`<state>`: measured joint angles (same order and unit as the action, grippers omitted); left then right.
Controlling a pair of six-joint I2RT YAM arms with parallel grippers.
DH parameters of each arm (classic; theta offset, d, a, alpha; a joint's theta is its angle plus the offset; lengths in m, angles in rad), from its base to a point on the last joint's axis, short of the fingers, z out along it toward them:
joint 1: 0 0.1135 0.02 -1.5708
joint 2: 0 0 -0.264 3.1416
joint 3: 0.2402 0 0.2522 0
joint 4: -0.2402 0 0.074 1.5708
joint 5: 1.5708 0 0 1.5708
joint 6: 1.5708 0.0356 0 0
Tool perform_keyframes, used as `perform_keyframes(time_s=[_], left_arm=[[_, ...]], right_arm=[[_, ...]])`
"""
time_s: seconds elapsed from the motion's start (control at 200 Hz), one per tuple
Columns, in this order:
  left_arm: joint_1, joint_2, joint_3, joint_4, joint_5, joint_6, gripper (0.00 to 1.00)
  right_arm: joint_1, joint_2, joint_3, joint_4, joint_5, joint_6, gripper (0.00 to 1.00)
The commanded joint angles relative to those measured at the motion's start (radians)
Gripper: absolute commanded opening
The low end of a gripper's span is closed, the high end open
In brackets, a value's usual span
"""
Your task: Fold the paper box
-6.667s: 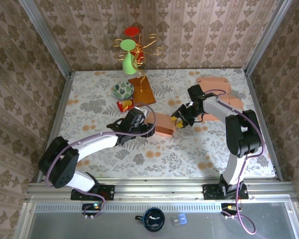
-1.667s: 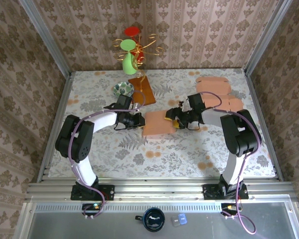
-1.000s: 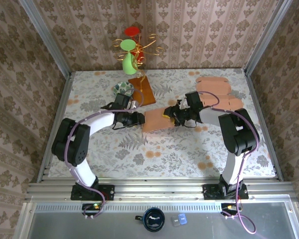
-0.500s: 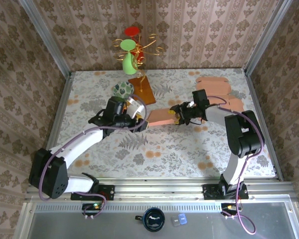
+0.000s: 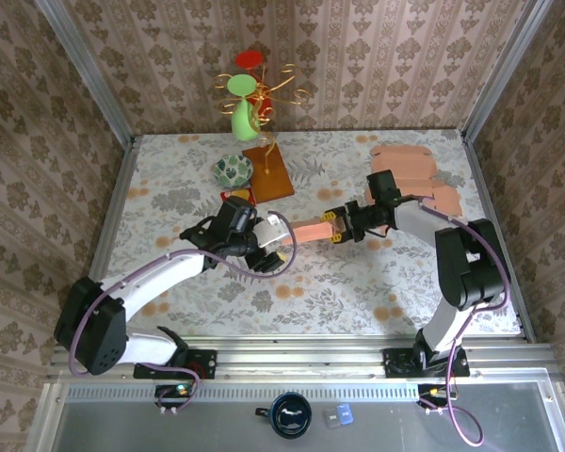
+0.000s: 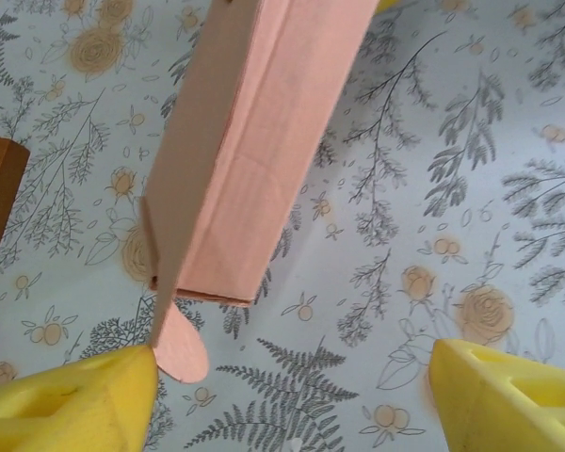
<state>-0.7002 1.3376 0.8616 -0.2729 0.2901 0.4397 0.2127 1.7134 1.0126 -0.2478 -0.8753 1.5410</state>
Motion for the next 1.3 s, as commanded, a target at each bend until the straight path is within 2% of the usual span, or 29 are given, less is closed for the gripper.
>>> perform_keyframes(time_s=[0.0, 0.445, 0.62, 0.745, 0.88, 1.045, 1.115, 1.295], left_arm=[[-0.015, 0.037, 0.003, 0.031, -0.046, 0.055, 0.78], [-0.087, 0.146, 0.048, 0.072, -0.149, 0.071, 0.78], [-0.105, 0.18, 0.084, 0.079, -0.147, 0.062, 0.76], [-0.113, 0.195, 0.101, 0.072, -0.136, 0.066, 0.73], [-0.117, 0.215, 0.125, 0.026, -0.099, 0.077, 0.65], [-0.118, 0.225, 0.15, -0.023, -0.074, 0.078, 0.54], [-0.118, 0.233, 0.174, -0.061, -0.047, 0.078, 0.48], [-0.119, 0.277, 0.249, -0.184, -0.028, 0.046, 0.47]], right_arm=[[0.003, -0.05, -0.042, -0.059, -0.058, 0.059, 0.43], [0.023, -0.114, -0.092, -0.066, -0.07, 0.124, 0.43], [0.04, -0.117, -0.102, -0.045, -0.083, 0.15, 0.43], [0.04, -0.111, -0.121, -0.035, -0.087, 0.153, 0.43], [0.039, -0.105, -0.146, 0.021, -0.093, 0.191, 0.43], [0.03, -0.091, -0.143, 0.033, -0.091, 0.193, 0.48], [0.019, -0.086, -0.135, 0.029, -0.088, 0.179, 0.53], [-0.02, -0.068, -0.076, -0.05, -0.07, 0.067, 0.66]])
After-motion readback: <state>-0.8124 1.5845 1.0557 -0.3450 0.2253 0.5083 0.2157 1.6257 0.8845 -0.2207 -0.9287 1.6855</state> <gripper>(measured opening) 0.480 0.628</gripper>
